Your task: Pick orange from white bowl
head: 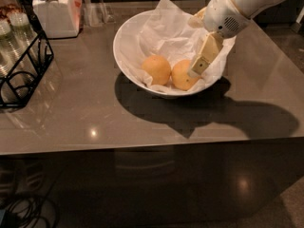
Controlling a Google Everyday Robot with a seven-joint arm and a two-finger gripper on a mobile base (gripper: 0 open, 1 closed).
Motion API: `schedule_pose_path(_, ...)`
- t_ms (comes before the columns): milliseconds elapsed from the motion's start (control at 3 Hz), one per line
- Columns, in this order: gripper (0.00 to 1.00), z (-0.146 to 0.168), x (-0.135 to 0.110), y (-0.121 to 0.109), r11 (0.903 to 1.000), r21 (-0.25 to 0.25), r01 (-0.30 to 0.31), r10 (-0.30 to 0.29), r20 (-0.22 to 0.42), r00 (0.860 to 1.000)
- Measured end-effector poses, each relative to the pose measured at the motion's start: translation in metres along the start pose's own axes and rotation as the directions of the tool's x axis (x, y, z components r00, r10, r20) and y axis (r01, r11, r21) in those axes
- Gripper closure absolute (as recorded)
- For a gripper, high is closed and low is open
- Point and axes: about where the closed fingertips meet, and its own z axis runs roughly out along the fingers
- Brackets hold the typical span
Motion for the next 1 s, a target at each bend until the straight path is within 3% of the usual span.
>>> schedule_pose_path(333, 0.19, 0.003, 0.001, -0.001, 1.0000, -0.004, -0.002, 0.002, 0.001, 1.000)
schedule_pose_path(667, 0.24, 0.003, 0.002, -0.001, 1.0000, -0.004, -0.003, 0.003, 0.001, 1.000)
schedule_pose_path(1000, 0.14, 0.025, 0.007, -0.006, 0.9972, -0.070, -0.026, 0.028, 0.020, 0.999)
